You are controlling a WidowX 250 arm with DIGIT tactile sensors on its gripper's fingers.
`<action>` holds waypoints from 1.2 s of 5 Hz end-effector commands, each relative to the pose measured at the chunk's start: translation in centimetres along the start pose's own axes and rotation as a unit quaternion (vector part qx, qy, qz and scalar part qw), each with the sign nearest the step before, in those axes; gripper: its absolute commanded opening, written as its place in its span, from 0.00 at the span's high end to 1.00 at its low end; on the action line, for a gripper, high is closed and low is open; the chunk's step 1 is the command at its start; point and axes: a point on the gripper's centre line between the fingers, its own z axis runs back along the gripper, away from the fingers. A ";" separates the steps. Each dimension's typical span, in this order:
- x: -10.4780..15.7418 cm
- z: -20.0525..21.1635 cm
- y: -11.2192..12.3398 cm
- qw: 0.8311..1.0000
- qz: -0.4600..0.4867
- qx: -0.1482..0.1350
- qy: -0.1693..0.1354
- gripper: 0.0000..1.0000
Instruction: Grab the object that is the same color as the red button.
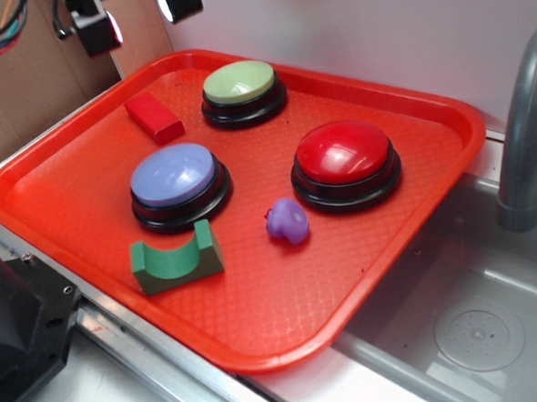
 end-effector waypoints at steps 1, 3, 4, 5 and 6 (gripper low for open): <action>3.7 -3.1 1.5 0.996 0.085 -0.013 -0.019 0.00; 5.4 -6.2 2.0 0.994 0.113 -0.005 0.009 0.00; 5.8 -7.5 2.4 0.993 0.121 0.000 0.007 0.00; 5.7 -8.7 2.4 0.992 0.118 -0.015 0.043 0.00; 5.5 -9.2 2.4 0.992 0.112 -0.018 0.052 0.00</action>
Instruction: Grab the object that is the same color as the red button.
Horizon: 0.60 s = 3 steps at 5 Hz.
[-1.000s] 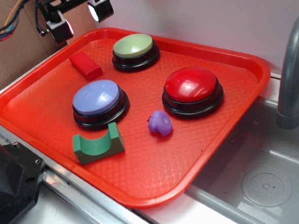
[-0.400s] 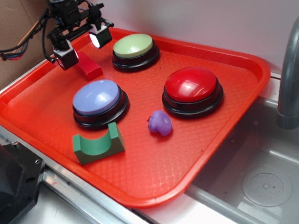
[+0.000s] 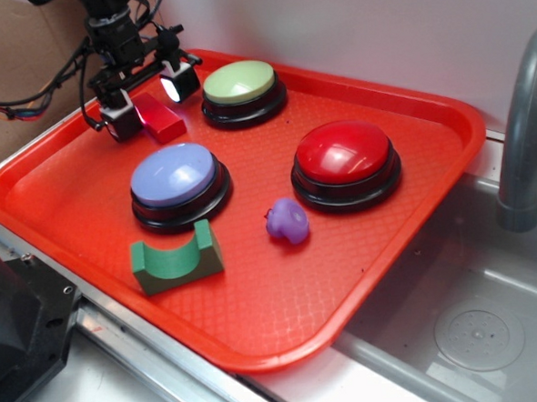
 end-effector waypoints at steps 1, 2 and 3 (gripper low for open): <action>1.1 0.7 0.4 1.000 -0.014 -0.021 -0.011 1.00; 0.9 0.7 0.3 1.000 -0.017 -0.021 -0.013 1.00; 0.3 1.4 0.2 0.999 -0.026 -0.022 -0.021 1.00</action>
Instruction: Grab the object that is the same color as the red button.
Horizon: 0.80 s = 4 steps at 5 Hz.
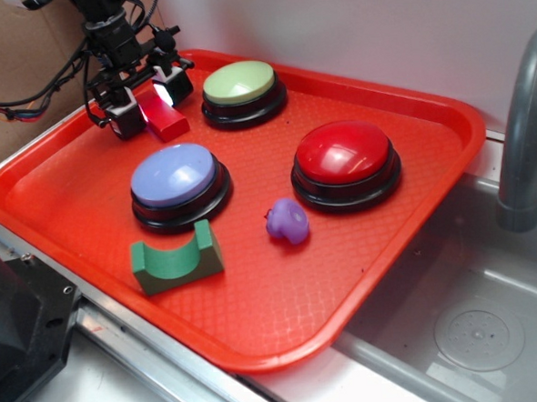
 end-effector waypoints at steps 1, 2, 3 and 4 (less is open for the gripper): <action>-1.2 3.3 -0.2 0.997 -0.073 -0.028 0.012 1.00; -3.1 5.6 -0.5 0.986 -0.167 -0.011 -0.005 1.00; -5.7 7.4 -0.7 0.965 -0.261 -0.006 -0.002 1.00; -9.2 8.4 -0.1 0.928 -0.372 0.019 -0.019 1.00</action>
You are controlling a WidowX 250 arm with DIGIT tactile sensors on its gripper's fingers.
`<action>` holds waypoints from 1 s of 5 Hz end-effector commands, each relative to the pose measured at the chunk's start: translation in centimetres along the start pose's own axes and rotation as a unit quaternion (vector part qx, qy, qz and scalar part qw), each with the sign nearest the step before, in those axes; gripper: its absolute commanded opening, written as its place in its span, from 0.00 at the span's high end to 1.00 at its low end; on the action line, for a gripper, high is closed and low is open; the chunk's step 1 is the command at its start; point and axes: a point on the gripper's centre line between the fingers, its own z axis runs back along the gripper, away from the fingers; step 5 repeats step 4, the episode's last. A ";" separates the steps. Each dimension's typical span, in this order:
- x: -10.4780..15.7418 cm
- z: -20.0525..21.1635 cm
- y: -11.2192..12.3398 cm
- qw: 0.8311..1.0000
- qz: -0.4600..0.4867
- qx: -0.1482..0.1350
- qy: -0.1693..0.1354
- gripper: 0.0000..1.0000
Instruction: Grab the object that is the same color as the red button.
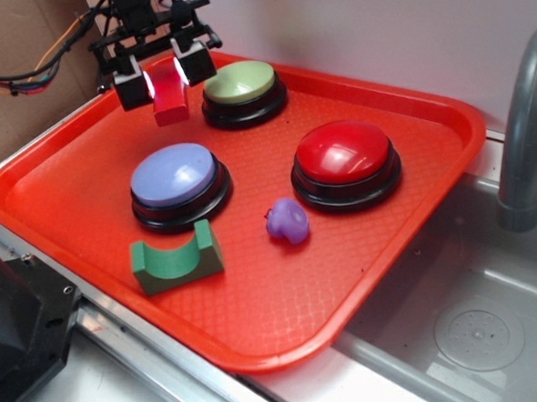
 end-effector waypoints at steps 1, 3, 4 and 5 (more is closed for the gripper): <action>-5.4 2.9 -0.9 0.973 -0.221 0.038 -0.046 1.00; -7.5 2.4 0.4 0.956 -0.291 0.035 -0.020 1.00; -6.3 2.9 1.9 0.968 -0.250 0.028 0.005 1.00; -6.3 2.9 1.9 0.968 -0.250 0.028 0.005 1.00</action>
